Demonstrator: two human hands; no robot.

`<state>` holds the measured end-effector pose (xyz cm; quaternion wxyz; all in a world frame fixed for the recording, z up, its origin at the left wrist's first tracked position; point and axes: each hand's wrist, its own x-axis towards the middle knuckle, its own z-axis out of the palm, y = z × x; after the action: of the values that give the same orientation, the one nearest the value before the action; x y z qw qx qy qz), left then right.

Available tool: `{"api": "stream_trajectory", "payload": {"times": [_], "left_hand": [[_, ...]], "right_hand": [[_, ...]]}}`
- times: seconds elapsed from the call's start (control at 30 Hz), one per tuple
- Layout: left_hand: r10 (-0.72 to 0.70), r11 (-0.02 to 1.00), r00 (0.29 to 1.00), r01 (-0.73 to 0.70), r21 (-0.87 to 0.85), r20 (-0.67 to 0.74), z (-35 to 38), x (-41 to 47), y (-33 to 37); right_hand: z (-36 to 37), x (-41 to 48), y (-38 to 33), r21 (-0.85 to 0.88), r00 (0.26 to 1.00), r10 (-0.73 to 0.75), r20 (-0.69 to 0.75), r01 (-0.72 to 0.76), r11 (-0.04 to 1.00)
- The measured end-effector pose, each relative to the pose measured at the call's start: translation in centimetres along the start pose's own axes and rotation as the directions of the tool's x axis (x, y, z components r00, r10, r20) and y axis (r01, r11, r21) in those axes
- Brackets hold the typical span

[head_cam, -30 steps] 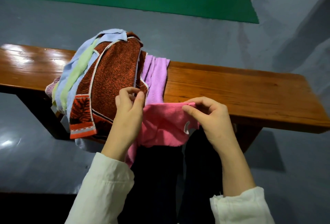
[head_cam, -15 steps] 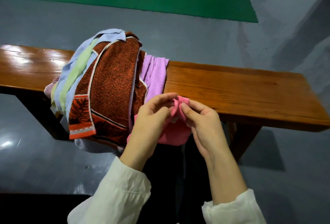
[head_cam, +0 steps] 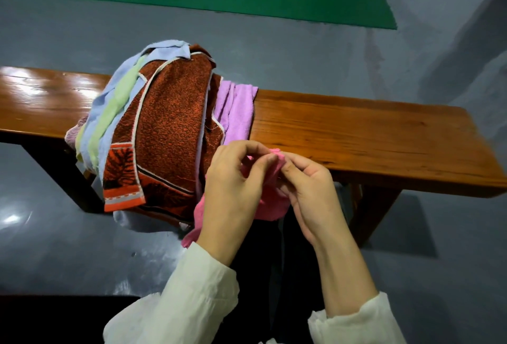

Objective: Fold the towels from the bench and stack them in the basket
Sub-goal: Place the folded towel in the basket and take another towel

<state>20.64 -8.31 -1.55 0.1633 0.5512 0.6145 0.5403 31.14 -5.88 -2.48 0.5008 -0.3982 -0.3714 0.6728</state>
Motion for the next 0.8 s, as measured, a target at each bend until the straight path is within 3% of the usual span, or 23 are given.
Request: {"api": "stream_trajectory", "payload": {"times": [0.17,0.3,0.43,0.57,0.8], "left_hand": [[-0.008,1.0,1.0,0.008,0.008,-0.028,0.5,-0.1,-0.3],[0.004,0.997,1.0,-0.003,0.074,-0.014,0.7,-0.4,-0.6],[0.044,0.984,0.984,-0.074,0.165,0.174,0.2,0.1,-2.5],[0.053,0.978,0.934,-0.119,0.168,0.353,-2.5,1.5,-5.5],[0.176,0.845,0.827,-0.405,0.349,0.535,-8.1,5.3,-9.9]], "right_hand": [[-0.1,-0.4,-0.5,0.098,0.999,-0.001,0.041,-0.003,0.995],[0.0,-0.2,0.3,0.048,0.999,-0.01,-0.038,0.012,0.999],[-0.6,0.4,0.7,0.083,0.989,-0.01,-0.15,0.023,0.996],[-2.2,1.1,1.0,-0.02,0.933,-0.054,-0.356,0.05,0.999],[-6.0,2.4,2.7,-0.04,0.815,-0.062,-0.576,0.048,0.998]]}}
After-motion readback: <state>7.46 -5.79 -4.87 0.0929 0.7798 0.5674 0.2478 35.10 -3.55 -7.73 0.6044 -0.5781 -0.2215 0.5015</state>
